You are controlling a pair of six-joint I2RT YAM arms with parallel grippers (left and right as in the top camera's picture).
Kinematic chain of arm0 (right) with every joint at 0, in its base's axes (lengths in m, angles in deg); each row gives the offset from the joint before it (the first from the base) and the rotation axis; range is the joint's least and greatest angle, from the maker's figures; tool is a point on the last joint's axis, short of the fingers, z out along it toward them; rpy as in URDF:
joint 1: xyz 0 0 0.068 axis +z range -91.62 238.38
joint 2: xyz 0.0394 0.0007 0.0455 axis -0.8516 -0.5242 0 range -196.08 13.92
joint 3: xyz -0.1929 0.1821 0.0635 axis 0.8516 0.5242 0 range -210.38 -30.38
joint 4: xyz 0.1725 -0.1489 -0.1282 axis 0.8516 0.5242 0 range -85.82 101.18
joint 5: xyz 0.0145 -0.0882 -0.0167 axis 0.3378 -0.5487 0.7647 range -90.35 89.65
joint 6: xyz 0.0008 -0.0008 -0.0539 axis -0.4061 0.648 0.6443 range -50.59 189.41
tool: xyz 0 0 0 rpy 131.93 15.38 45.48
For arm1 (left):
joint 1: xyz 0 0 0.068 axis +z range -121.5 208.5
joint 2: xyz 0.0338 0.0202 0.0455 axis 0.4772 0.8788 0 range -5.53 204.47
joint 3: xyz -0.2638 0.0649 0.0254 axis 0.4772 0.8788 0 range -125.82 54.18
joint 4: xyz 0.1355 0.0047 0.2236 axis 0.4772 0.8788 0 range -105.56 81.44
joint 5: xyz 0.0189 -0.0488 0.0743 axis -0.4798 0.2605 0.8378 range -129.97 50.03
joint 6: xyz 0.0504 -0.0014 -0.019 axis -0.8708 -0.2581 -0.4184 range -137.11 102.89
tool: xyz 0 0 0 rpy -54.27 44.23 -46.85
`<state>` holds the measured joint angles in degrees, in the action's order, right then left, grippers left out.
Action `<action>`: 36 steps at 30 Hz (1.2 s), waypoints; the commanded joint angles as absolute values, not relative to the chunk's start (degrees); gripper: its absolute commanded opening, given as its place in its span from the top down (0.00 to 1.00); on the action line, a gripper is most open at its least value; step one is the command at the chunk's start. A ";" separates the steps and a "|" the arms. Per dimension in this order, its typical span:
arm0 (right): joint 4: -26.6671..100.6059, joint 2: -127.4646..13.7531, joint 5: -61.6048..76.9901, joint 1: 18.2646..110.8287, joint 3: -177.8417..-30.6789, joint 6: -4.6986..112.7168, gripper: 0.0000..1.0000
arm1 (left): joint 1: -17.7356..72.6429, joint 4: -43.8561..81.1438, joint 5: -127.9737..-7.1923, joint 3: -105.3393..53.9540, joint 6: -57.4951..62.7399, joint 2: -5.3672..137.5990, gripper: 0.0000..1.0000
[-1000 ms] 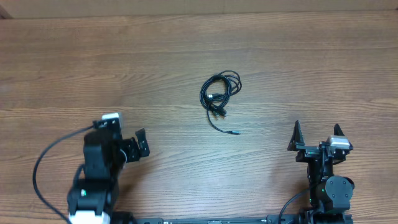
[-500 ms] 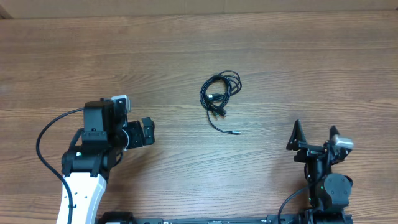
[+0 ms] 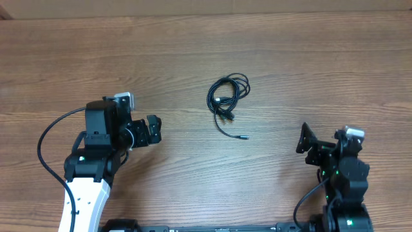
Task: Untangle cables
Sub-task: 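Raise both grippers and move them toward the black cable bundle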
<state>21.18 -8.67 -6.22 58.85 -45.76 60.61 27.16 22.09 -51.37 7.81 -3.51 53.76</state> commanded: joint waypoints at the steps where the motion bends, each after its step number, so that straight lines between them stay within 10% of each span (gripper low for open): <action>1: 22.27 -13.83 -3.51 59.03 -50.68 60.19 0.00 | 27.75 20.86 -52.06 6.44 -2.02 54.00 0.00; 20: 52.43 -56.36 6.39 59.07 -92.77 60.39 0.00 | 26.61 18.24 -51.93 2.87 1.76 61.41 0.05; 36: 51.30 -59.45 13.91 59.07 -96.99 60.39 0.00 | 17.56 15.18 -51.43 -12.43 -6.98 79.90 0.03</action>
<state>51.62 -59.60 12.88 58.85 -95.38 60.44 19.42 16.91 -51.34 -11.29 -3.05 76.71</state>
